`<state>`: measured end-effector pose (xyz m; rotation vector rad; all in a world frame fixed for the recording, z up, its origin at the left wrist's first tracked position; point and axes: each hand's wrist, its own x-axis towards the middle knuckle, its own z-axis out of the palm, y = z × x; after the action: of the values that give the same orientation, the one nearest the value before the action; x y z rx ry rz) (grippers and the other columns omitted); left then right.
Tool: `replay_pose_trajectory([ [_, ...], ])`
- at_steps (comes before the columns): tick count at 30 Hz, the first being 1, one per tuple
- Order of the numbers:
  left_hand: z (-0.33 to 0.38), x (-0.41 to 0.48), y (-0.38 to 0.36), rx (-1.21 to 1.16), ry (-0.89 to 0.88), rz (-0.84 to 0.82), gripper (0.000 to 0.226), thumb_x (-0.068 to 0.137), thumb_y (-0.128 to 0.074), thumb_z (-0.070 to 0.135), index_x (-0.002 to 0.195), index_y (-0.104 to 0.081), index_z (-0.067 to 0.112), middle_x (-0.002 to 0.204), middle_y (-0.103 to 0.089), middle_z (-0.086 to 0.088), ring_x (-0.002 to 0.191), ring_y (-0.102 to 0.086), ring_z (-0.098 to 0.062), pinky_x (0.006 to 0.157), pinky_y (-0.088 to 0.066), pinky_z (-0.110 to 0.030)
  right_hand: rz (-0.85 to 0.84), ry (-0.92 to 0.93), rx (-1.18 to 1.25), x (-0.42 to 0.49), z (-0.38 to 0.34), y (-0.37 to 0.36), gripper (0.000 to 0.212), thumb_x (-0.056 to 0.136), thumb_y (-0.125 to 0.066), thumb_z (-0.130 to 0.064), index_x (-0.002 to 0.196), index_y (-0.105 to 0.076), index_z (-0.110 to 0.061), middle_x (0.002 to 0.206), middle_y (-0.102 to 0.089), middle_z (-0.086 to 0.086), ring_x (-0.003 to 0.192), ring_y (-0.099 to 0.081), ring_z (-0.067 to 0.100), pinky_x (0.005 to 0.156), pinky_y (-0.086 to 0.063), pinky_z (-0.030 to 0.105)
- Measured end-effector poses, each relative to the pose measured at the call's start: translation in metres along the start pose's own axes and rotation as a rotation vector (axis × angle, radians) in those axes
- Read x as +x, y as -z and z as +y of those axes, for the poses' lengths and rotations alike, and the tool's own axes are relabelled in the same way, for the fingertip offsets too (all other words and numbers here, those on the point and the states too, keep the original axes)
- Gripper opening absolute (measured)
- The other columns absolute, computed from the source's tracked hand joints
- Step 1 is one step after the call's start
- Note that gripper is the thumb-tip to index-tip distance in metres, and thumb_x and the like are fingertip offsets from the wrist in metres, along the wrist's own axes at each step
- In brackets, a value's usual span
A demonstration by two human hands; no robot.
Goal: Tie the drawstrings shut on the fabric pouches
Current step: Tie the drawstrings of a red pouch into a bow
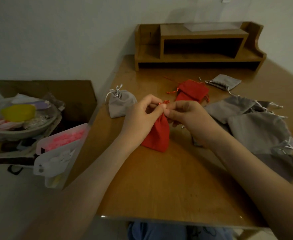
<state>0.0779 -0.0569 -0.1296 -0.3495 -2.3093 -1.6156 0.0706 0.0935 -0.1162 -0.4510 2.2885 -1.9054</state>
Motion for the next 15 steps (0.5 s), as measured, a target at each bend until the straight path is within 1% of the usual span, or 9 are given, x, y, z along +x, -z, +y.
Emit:
replay_pose_trajectory([
  [4, 0.0032, 0.0, 0.0009, -0.057, -0.03, -0.001, 0.017, 0.091, -0.063, 0.017, 0.083, -0.063, 0.031, 0.073, -0.065, 0.018, 0.074, -0.059, 0.005, 0.069, -0.044, -0.013, 0.021, -0.015, 0.037, 0.0019, 0.0016, -0.0007, 0.006, 0.089, -0.063, -0.009, 0.083, -0.064, -0.006, 0.071, -0.058, 0.005, 0.059, -0.051, 0.005, 0.054, -0.041, 0.016],
  [6, 0.0035, 0.0006, 0.0011, -0.096, -0.025, -0.005, 0.019, 0.091, -0.062, 0.015, 0.082, -0.065, 0.032, 0.073, -0.066, 0.02, 0.076, -0.06, 0.004, 0.072, -0.044, -0.014, 0.033, -0.01, 0.048, 0.0024, 0.0017, -0.0005, 0.006, 0.088, -0.064, -0.009, 0.083, -0.063, -0.006, 0.07, -0.058, 0.005, 0.058, -0.05, 0.005, 0.053, -0.041, 0.016],
  [8, 0.0013, 0.0016, 0.0011, -0.144, -0.006, -0.006, 0.02, 0.091, -0.062, 0.016, 0.082, -0.067, 0.032, 0.077, -0.068, 0.015, 0.082, -0.062, -0.002, 0.077, -0.046, -0.022, 0.036, -0.01, 0.059, 0.0027, 0.0019, -0.0006, 0.006, 0.088, -0.064, -0.009, 0.083, -0.062, -0.006, 0.07, -0.057, 0.005, 0.058, -0.05, 0.006, 0.053, -0.04, 0.016],
  [10, 0.001, 0.0023, 0.0007, -0.213, 0.039, -0.008, 0.018, 0.092, -0.061, 0.016, 0.085, -0.07, 0.03, 0.081, -0.069, 0.011, 0.085, -0.063, -0.007, 0.079, -0.047, -0.027, 0.03, -0.009, 0.086, 0.0029, 0.0023, 0.001, 0.006, 0.087, -0.064, -0.01, 0.082, -0.062, -0.008, 0.072, -0.056, 0.007, 0.06, -0.05, 0.008, 0.057, -0.04, 0.02],
  [11, 0.0021, 0.0025, 0.0008, -0.257, 0.071, -0.015, 0.015, 0.092, -0.06, 0.016, 0.087, -0.07, 0.027, 0.082, -0.07, 0.009, 0.085, -0.064, -0.008, 0.079, -0.048, -0.027, 0.012, -0.002, 0.104, 0.0026, 0.0021, 0.0023, 0.006, 0.087, -0.065, -0.011, 0.082, -0.062, -0.009, 0.073, -0.056, 0.008, 0.062, -0.05, 0.01, 0.059, -0.04, 0.024],
  [13, 0.0055, 0.0032, 0.0019, -0.387, 0.151, -0.042, 0.013, 0.092, -0.059, 0.013, 0.09, -0.07, 0.019, 0.081, -0.07, 0.006, 0.082, -0.064, -0.008, 0.076, -0.049, -0.023, -0.042, 0.012, 0.14, 0.002, 0.0013, 0.0044, 0.008, 0.085, -0.065, -0.017, 0.081, -0.062, -0.011, 0.074, -0.057, 0.006, 0.066, -0.05, 0.015, 0.064, -0.039, 0.029],
  [15, 0.0106, 0.0042, 0.0042, -0.534, 0.234, -0.089, 0.012, 0.091, -0.057, 0.009, 0.09, -0.068, 0.014, 0.075, -0.07, 0.005, 0.074, -0.065, -0.006, 0.071, -0.05, -0.02, -0.095, 0.01, 0.169, 0.0004, -0.0019, 0.0056, 0.008, 0.084, -0.062, -0.019, 0.082, -0.062, -0.011, 0.075, -0.057, 0.005, 0.069, -0.05, 0.018, 0.067, -0.038, 0.031],
])
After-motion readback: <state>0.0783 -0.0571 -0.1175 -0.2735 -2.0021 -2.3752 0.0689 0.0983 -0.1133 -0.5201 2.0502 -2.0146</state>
